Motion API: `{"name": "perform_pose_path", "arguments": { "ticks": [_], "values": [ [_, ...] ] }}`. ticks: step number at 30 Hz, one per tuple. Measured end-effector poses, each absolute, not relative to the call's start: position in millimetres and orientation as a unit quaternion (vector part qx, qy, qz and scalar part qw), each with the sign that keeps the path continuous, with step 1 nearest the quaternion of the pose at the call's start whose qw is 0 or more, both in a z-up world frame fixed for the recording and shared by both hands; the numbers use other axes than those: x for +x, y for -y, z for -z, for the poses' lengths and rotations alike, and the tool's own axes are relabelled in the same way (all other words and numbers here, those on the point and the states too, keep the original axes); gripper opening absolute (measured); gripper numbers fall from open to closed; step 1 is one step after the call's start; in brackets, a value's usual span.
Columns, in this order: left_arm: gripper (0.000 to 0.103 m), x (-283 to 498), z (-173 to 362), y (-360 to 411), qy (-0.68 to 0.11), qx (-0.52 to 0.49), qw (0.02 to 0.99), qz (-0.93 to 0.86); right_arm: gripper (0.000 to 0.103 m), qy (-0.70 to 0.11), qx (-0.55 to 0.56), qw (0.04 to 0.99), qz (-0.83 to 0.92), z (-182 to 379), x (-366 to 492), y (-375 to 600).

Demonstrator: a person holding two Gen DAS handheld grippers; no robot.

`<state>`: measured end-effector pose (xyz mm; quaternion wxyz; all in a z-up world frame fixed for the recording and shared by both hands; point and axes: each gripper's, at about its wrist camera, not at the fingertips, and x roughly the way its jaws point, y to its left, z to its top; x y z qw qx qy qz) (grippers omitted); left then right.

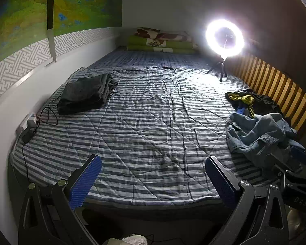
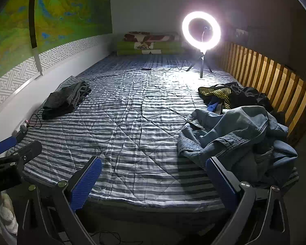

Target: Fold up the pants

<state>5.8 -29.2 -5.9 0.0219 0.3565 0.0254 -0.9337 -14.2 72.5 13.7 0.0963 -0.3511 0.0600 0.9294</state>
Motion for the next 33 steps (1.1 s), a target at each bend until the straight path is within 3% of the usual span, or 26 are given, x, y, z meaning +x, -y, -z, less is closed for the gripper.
{"name": "perform_pose_path", "arguments": {
  "ticks": [33],
  "values": [
    [0.103, -1.3, 12.3, 31.4, -0.025, 0.362, 0.016, 0.932, 0.1, -0.066, -0.354, 0.099, -0.927, -8.6, -19.9, -75.4]
  ]
}}
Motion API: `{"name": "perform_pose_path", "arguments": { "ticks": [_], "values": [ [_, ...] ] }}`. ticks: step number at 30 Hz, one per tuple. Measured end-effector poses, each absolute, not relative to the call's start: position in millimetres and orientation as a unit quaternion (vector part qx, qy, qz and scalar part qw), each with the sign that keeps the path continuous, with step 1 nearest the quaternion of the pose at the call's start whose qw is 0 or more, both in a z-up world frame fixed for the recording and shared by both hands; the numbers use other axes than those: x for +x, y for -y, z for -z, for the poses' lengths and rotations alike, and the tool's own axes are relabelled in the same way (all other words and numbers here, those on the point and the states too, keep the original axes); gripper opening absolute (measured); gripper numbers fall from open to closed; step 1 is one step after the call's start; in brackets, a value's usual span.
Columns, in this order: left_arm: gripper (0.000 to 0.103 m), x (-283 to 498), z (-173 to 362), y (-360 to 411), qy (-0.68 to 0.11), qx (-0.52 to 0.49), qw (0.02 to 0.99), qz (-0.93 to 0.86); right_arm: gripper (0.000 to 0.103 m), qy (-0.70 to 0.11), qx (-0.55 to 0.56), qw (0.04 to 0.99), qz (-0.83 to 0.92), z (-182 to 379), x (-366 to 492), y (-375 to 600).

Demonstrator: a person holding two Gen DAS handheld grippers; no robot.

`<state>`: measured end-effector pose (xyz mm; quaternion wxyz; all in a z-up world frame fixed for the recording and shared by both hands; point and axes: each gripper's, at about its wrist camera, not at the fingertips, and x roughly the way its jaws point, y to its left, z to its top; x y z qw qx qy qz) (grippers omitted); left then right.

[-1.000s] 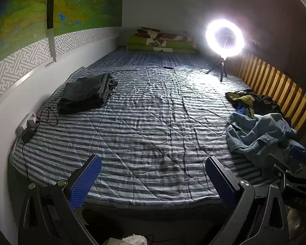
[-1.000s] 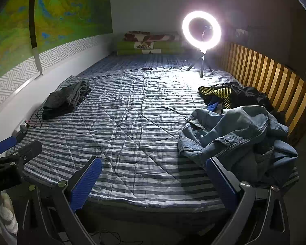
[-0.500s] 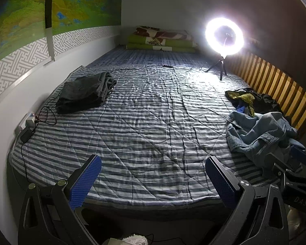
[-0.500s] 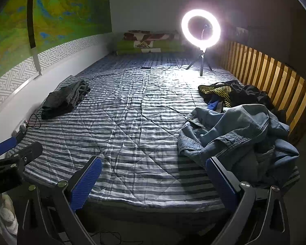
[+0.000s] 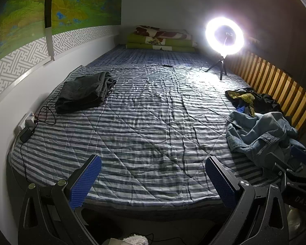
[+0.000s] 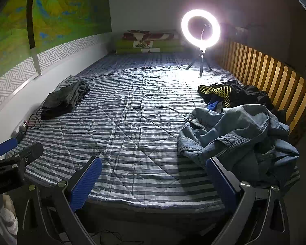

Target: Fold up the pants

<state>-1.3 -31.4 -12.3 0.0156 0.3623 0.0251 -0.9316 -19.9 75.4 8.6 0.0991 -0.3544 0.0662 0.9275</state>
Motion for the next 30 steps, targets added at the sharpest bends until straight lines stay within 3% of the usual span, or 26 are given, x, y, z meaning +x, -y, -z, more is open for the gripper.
{"name": "perform_pose_path", "arguments": {
  "ticks": [30],
  "values": [
    [0.103, -3.6, 13.2, 34.3, -0.023, 0.36, 0.011, 0.933, 0.1, -0.063, -0.35, 0.104, -0.929, -13.6, -21.8, -75.7]
  ]
}}
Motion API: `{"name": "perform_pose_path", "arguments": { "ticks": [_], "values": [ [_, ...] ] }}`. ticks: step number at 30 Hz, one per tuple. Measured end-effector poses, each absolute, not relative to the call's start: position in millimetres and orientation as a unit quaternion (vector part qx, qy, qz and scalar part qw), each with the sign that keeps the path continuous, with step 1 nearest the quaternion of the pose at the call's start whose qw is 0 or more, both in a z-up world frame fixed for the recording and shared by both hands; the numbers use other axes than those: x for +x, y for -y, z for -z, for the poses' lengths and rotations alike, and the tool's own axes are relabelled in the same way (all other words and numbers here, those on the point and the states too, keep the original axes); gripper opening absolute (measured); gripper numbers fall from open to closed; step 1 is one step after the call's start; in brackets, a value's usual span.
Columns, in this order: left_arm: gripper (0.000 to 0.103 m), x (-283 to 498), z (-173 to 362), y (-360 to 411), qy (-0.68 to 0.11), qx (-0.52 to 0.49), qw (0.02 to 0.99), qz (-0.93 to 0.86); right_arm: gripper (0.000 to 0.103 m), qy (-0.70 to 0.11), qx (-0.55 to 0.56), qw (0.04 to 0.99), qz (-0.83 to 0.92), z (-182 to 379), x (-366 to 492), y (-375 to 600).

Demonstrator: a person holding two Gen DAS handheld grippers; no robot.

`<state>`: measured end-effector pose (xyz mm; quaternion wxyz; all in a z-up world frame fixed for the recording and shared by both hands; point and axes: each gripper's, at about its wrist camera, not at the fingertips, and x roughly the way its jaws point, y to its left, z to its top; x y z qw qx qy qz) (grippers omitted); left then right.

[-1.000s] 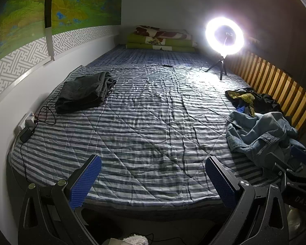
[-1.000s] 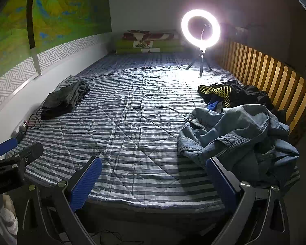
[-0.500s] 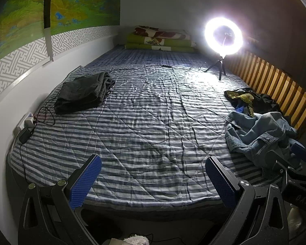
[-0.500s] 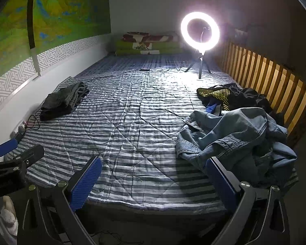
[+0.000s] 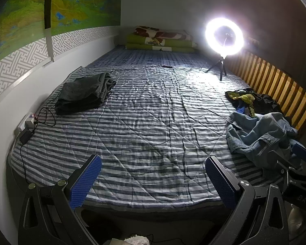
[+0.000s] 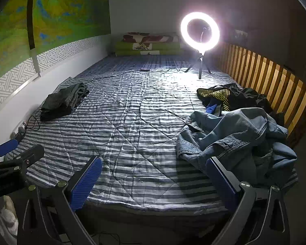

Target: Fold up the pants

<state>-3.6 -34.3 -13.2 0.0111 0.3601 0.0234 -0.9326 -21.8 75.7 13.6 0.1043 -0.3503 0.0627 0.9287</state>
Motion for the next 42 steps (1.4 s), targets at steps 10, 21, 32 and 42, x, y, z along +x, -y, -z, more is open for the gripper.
{"name": "perform_pose_path", "arguments": {
  "ticks": [10, 21, 32, 42],
  "values": [
    [0.103, -18, 13, 32, -0.017, 0.362, 0.011, 0.932, 0.1, -0.061, -0.35, 0.106, -0.929, -12, -35, -78],
    [0.103, -74, 19, 25, -0.002, 0.361, -0.002, 0.933, 0.1, -0.086, -0.356, 0.116, -0.923, 5, -76, -104],
    [0.103, -177, 52, 1, 0.016, 0.374, -0.033, 0.927, 0.1, -0.097, -0.368, 0.159, -0.911, 21, -158, -192],
    [0.103, -268, 114, -8, 0.002, 0.408, -0.058, 0.911, 0.09, -0.142, -0.416, 0.197, -0.876, 37, -253, -316]
  ]
}}
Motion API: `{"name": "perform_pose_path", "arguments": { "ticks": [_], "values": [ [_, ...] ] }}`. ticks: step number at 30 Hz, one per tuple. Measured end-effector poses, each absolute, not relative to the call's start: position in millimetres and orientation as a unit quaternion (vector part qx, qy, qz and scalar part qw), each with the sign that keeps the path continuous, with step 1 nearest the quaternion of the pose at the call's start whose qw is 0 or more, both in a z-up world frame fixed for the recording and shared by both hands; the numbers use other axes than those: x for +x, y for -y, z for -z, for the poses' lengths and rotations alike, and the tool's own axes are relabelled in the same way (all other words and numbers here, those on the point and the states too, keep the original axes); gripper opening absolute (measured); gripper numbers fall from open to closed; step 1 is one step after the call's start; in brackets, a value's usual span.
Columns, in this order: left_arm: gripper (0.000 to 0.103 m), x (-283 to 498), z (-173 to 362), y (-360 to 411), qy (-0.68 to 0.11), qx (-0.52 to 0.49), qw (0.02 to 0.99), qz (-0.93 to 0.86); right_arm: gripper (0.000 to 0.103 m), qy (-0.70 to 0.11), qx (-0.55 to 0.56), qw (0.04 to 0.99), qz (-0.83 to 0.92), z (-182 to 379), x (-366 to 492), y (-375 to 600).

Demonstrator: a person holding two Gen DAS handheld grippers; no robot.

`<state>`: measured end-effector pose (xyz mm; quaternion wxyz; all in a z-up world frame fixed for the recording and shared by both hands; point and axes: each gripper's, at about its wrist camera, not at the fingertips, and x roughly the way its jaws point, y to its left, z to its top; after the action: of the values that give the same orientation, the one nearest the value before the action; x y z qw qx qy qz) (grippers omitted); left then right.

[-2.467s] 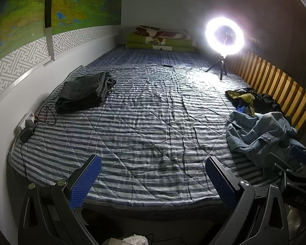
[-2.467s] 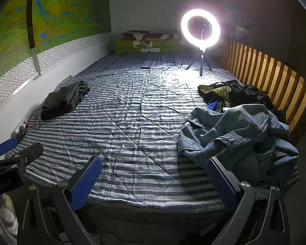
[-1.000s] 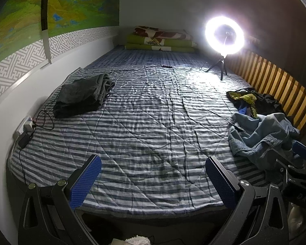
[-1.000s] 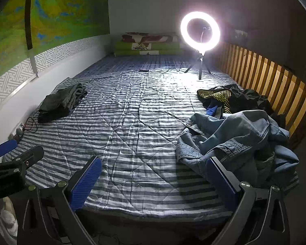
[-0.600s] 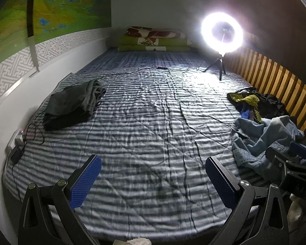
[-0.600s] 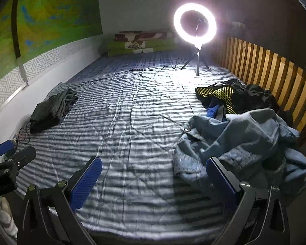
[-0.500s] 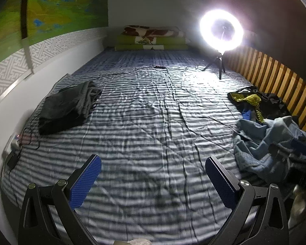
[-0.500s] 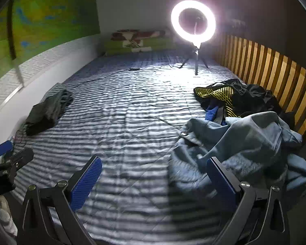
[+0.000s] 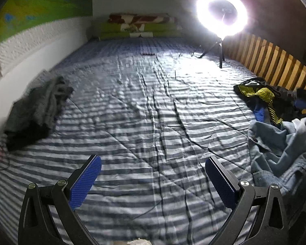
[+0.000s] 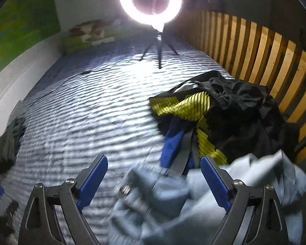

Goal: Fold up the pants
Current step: 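Reach the right tool to the black-and-yellow jacket and close on it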

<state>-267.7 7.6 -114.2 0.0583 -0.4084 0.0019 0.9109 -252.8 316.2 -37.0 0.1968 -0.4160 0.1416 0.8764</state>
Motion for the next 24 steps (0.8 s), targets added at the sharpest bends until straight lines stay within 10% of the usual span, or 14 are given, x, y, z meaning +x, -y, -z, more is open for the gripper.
{"name": "perform_pose_path", "arguments": {
  "ticks": [18, 24],
  "values": [
    [0.103, -330, 182, 17, 0.018, -0.487, 0.04, -0.873, 0.089, -0.047, -0.502, 0.257, -0.825, 141, -433, -372],
    [0.103, -331, 185, 26, 0.019, -0.488, 0.037, -0.872, 0.008, -0.034, -0.524, 0.27, -0.807, 148, -438, -382]
  ]
}}
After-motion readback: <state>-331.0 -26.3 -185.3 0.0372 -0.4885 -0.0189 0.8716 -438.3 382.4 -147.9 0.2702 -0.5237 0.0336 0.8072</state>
